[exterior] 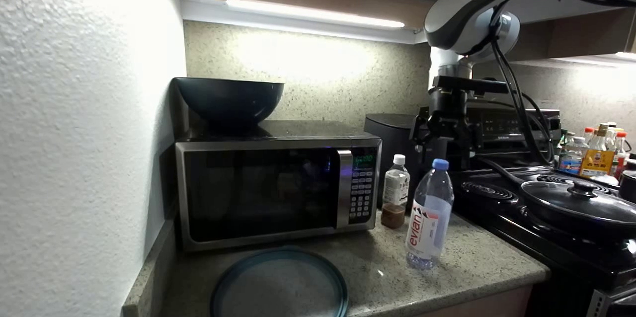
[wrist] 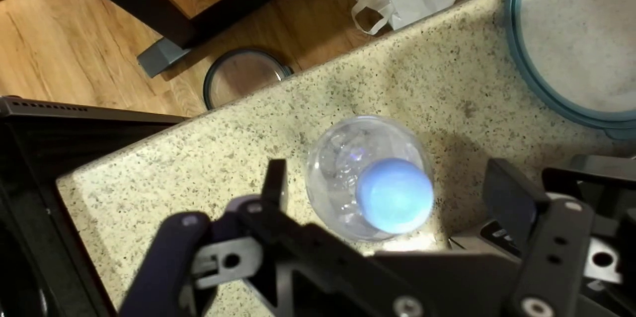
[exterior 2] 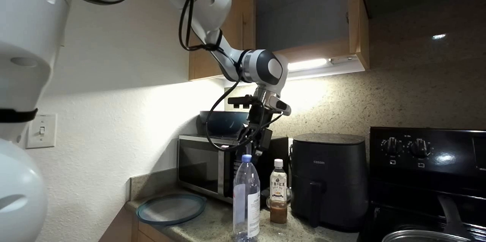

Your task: Remove the bottle from the open cabinet, put it on the counter, put it back in the cabinet and then put it back on the counter

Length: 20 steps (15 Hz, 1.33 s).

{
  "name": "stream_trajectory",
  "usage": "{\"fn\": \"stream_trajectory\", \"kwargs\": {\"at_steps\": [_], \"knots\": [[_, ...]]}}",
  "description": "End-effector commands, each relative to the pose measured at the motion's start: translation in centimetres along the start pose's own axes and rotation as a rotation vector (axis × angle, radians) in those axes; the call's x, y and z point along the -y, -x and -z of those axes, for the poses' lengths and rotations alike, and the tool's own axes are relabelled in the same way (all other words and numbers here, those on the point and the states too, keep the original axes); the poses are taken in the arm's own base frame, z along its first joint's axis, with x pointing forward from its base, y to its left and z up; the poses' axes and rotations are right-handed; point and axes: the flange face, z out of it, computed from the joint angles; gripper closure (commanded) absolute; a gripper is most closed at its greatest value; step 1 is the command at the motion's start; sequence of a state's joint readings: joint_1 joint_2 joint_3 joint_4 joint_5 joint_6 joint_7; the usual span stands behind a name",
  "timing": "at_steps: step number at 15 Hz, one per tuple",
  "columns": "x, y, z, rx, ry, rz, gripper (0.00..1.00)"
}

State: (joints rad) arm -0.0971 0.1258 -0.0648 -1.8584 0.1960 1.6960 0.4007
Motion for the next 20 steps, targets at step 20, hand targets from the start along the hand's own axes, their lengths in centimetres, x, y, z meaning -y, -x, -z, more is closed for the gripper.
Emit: {"fn": "stream_trajectory", "kwargs": {"at_steps": [20], "knots": [[3.2, 1.1, -1.5, -0.094, 0.065, 0.007, 0.0]]}}
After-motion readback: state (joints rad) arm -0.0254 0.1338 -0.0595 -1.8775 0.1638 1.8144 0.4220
